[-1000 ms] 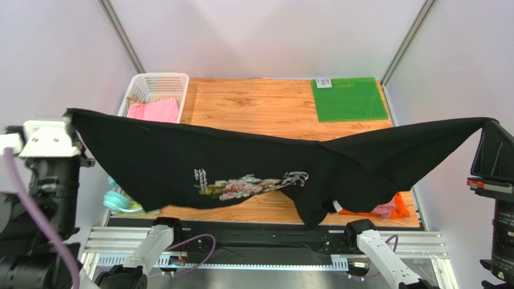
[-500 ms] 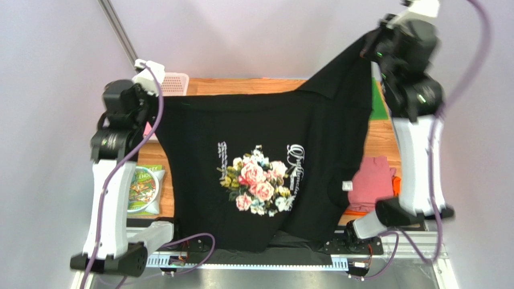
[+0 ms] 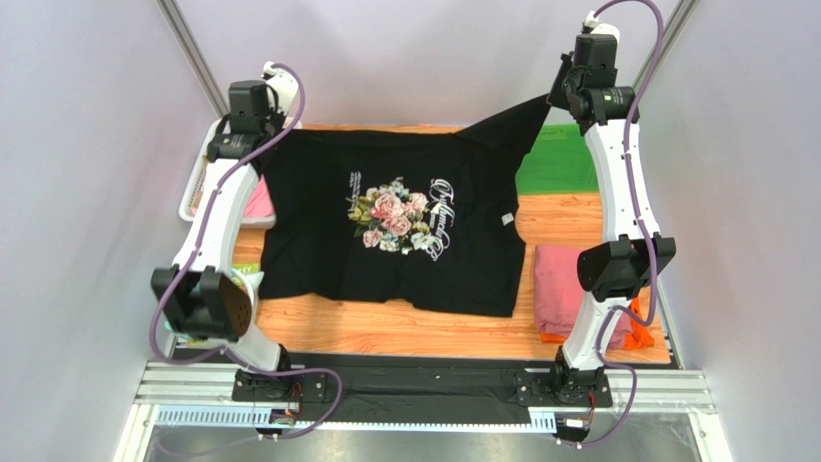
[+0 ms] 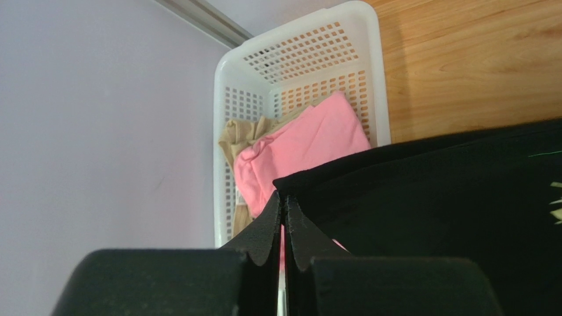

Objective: Fold and stack the t-shirts
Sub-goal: Flatten out the tshirt

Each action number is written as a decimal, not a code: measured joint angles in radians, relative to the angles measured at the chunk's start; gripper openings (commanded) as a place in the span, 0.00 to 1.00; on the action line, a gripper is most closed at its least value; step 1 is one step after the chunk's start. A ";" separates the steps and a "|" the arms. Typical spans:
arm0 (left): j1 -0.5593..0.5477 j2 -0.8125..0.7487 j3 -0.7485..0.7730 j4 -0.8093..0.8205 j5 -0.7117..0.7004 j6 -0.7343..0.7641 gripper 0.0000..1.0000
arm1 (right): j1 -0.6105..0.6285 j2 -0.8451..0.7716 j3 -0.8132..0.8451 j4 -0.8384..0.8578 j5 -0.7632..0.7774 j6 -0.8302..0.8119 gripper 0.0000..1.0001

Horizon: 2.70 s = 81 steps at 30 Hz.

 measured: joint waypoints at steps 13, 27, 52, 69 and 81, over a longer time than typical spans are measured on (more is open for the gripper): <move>-0.043 0.217 0.061 0.031 -0.042 0.007 0.00 | -0.006 -0.077 -0.105 0.065 -0.062 0.014 0.00; -0.163 -0.506 0.130 -0.167 0.191 -0.154 0.00 | 0.028 -0.915 -0.316 0.187 -0.161 0.004 0.00; -0.167 -0.492 0.425 -0.420 0.310 -0.190 0.00 | 0.091 -0.990 -0.225 0.205 -0.130 -0.087 0.00; -0.167 -0.650 0.500 -0.418 0.365 -0.182 0.00 | 0.095 -1.186 -0.160 0.223 -0.168 -0.089 0.00; -0.167 -0.667 0.183 -0.301 0.329 -0.164 0.00 | 0.160 -1.065 -0.163 0.234 -0.042 -0.164 0.00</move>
